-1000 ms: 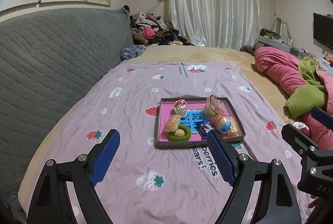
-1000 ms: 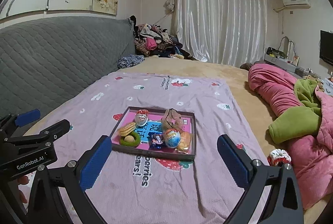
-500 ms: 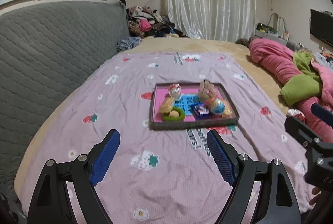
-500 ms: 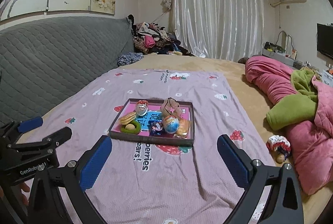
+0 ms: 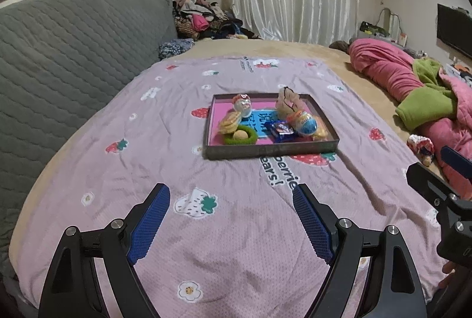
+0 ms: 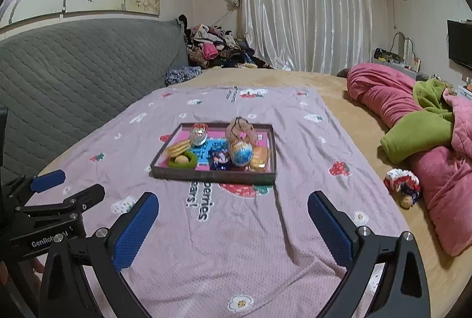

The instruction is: Organize objects

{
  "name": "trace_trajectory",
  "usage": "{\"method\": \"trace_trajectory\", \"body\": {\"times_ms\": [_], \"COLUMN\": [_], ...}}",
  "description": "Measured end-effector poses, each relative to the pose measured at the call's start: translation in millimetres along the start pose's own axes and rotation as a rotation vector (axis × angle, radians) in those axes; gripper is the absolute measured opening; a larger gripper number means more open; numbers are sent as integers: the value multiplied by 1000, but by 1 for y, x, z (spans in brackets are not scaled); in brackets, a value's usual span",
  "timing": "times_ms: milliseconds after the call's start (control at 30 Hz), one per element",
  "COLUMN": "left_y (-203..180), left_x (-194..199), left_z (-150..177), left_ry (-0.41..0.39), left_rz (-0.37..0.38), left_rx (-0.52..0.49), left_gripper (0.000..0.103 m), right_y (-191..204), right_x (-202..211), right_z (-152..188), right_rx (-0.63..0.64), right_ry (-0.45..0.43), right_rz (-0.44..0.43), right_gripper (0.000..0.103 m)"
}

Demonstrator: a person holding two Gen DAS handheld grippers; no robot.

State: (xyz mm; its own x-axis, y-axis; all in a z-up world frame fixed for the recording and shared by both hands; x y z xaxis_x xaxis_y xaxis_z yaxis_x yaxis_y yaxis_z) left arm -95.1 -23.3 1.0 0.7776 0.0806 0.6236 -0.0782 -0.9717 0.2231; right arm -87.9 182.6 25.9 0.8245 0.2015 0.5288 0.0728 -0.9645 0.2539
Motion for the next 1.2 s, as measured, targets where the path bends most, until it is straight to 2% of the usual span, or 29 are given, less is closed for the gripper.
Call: {"method": "trace_trajectory", "body": {"times_ms": [300,567,733,1200], "left_y": [-11,-23,-24,-22], "left_x": [-14,-29,-41,-61], "left_z": [14,28,39,56], "left_ry": [-24,-27,-12,14], "left_rz": [-14,12,27,1], "left_rx": [-15,-25,-7,13], "left_gripper": [86,86,86,86], "right_y": [-18,-26,-29,-27], "right_x": [-14,-28,-36,-49], "right_z": [24,42,54,73], "right_rx": [-12,-13,-10,12], "right_ry": [30,55,77,89], "right_rz": [3,7,12,10], "right_gripper": [102,102,102,102]}}
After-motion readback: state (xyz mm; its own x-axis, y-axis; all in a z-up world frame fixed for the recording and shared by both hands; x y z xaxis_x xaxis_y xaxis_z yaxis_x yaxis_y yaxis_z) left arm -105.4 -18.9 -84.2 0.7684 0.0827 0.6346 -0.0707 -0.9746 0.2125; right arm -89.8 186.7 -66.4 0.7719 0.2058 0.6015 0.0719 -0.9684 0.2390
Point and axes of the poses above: each gripper's, at about its wrist camera, not at the fingertips, and x roughly against the way its jaws point, y to its left, z to its underside, the point moved 6 cm from there along -x, roughly the way its jaws point, and after that the axes turned 15 degrees about -x, right-handed, at the moved point
